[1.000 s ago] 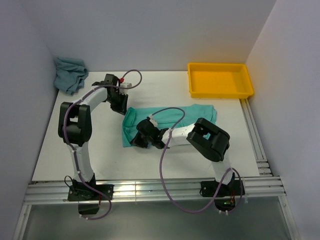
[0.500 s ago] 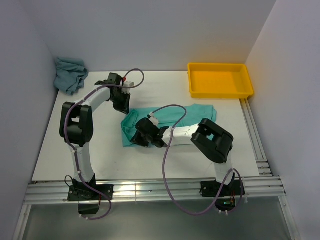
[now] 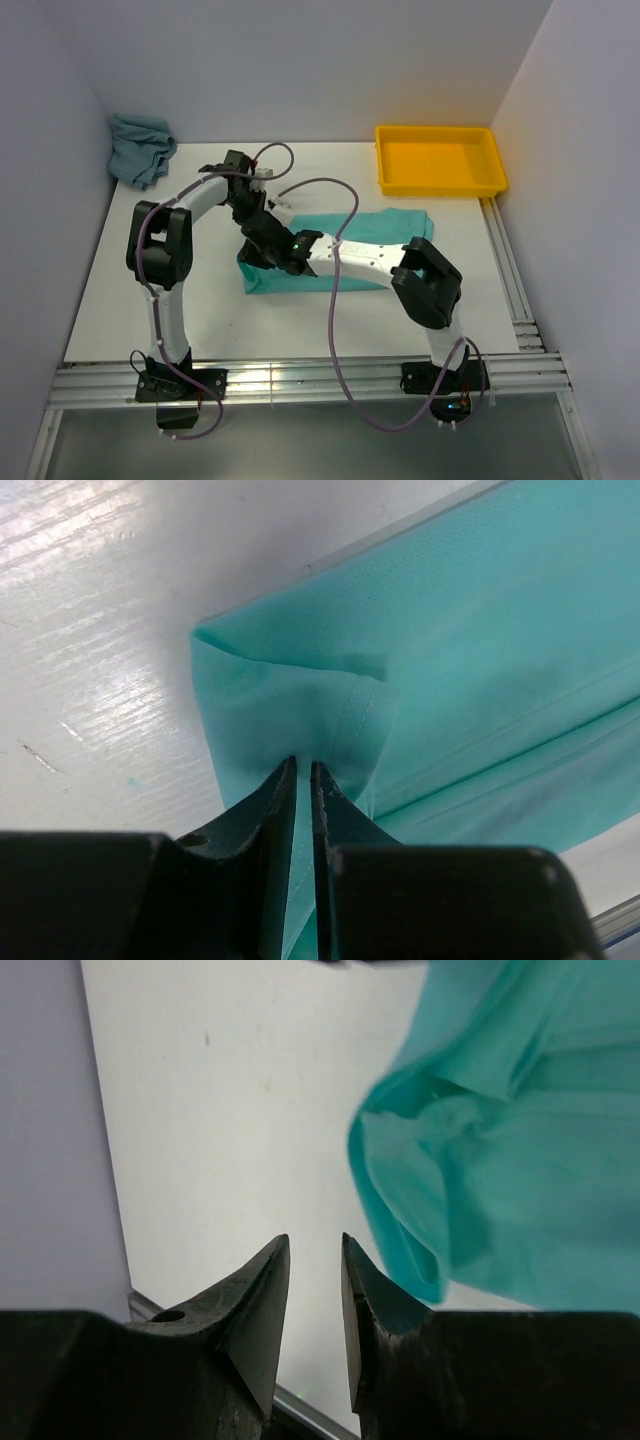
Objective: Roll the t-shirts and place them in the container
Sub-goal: Roll the tshirt
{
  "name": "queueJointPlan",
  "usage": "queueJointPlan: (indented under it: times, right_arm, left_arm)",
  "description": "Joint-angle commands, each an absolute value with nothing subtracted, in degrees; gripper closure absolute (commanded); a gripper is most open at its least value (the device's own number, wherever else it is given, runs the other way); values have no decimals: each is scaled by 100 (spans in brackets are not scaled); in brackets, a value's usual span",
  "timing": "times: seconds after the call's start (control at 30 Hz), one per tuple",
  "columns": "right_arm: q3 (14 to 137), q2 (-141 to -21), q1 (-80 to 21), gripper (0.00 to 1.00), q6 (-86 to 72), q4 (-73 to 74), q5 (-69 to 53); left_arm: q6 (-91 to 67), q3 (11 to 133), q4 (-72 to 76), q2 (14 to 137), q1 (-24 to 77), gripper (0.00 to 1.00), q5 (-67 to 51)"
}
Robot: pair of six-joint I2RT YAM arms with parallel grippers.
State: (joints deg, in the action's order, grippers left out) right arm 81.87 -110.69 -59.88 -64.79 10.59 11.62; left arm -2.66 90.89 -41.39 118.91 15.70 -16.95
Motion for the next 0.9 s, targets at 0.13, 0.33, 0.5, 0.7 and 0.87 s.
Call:
queueJointPlan:
  times: [0.13, 0.33, 0.5, 0.7, 0.87]
  right_arm:
    - [9579, -11890, -6100, 65, -5802, 2109, 1652]
    - [10203, -12339, -6100, 64, -5502, 2381, 1652]
    - [10591, -12638, -6179, 61, -5344, 2812, 1784]
    - [10854, -12893, -6240, 56, -5265, 3199, 1951]
    - [10828, -12937, -6275, 55, -5300, 3401, 2065]
  left_arm:
    - [-325, 9299, -4113, 11883, 1652, 82, -1670]
    - [-325, 9325, -4131, 11909, 1687, 82, -1652]
    - [-308, 9325, -4131, 11909, 1714, 82, -1644]
    - [-308, 9334, -4140, 11918, 1731, 82, -1644]
    - [-290, 9343, -4148, 11900, 1740, 82, -1635]
